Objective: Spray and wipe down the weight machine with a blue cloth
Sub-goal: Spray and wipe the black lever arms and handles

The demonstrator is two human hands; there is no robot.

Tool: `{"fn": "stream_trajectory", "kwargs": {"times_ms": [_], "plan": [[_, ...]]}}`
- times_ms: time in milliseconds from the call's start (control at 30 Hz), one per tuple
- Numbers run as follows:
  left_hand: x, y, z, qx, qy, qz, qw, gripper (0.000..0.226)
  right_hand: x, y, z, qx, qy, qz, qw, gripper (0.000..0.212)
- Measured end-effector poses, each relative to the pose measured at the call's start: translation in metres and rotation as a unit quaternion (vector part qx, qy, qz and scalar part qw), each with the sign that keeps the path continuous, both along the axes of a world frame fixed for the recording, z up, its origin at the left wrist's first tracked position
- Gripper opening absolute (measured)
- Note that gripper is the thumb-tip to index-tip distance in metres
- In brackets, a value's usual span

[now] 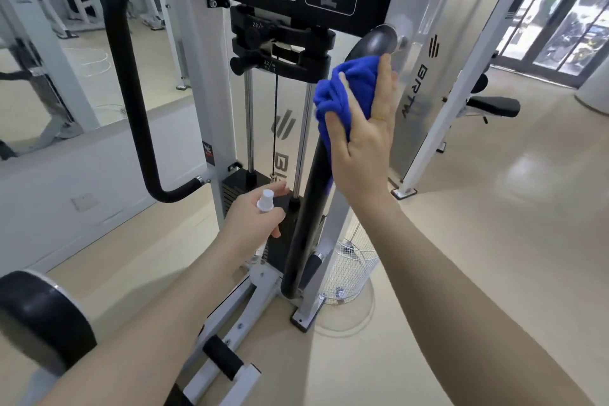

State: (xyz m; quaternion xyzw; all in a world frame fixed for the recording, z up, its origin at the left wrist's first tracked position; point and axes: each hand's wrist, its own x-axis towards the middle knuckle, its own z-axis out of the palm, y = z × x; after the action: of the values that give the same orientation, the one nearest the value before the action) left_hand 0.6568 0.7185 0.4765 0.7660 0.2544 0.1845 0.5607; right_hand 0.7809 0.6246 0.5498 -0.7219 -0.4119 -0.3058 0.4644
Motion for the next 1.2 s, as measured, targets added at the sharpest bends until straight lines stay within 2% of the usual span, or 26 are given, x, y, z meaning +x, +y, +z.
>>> {"fn": "stream_trajectory", "kwargs": {"times_ms": [33,100,167,267,333,500,567,667,733,767,833,900,1000,1100,1200], "plan": [[-0.003,0.0,-0.006,-0.006,0.012,0.002,1.0,0.048,-0.005,-0.009,-0.015,0.012,0.044,0.045,0.998,0.038],[-0.012,0.002,-0.019,-0.028,0.044,0.012,0.999,0.044,-0.019,-0.03,-0.036,0.062,0.202,0.085,0.974,0.03],[-0.016,0.004,-0.028,-0.043,0.069,0.024,0.996,0.042,-0.016,-0.05,-0.057,0.071,0.362,0.006,0.929,0.027],[-0.019,0.004,-0.038,-0.042,0.099,0.01,0.994,0.042,0.002,-0.076,-0.091,-0.035,0.541,-0.205,0.815,0.044],[-0.02,0.0,-0.043,-0.023,0.111,-0.017,0.993,0.042,-0.001,-0.086,-0.099,-0.024,0.63,-0.207,0.748,0.048],[-0.023,0.001,-0.056,-0.035,0.106,-0.024,0.993,0.043,-0.033,-0.075,-0.102,0.171,0.672,-0.067,0.717,0.041],[-0.025,0.005,-0.061,-0.044,0.109,-0.018,0.993,0.042,-0.039,-0.06,-0.103,0.217,0.669,-0.006,0.711,0.036],[-0.025,0.011,-0.067,-0.051,0.105,-0.014,0.993,0.04,-0.038,-0.032,-0.104,0.256,0.679,0.107,0.68,0.037],[-0.024,0.015,-0.07,-0.055,0.093,-0.007,0.994,0.04,-0.041,-0.024,-0.104,0.214,0.648,0.205,0.701,0.034],[-0.024,0.017,-0.071,-0.057,0.092,-0.003,0.994,0.04,-0.037,-0.025,-0.109,0.164,0.614,0.224,0.738,0.029],[-0.019,0.019,-0.074,-0.058,0.102,0.003,0.993,0.041,-0.029,-0.028,-0.114,0.029,0.523,0.195,0.829,0.048],[-0.012,0.022,-0.076,-0.057,0.105,0.003,0.993,0.041,-0.022,-0.02,-0.114,-0.056,0.445,0.105,0.887,0.058],[0.001,0.022,-0.074,-0.061,0.075,-0.01,0.995,0.041,-0.022,-0.001,-0.116,-0.013,0.417,0.024,0.909,0.053],[0.011,0.026,-0.082,-0.071,0.045,0.0,0.996,0.042,-0.028,0.013,-0.145,0.087,0.414,0.041,0.905,0.033],[0.016,0.026,-0.093,-0.077,0.038,0.019,0.996,0.042,-0.037,0.016,-0.181,0.093,0.408,0.041,0.907,0.023]]}}
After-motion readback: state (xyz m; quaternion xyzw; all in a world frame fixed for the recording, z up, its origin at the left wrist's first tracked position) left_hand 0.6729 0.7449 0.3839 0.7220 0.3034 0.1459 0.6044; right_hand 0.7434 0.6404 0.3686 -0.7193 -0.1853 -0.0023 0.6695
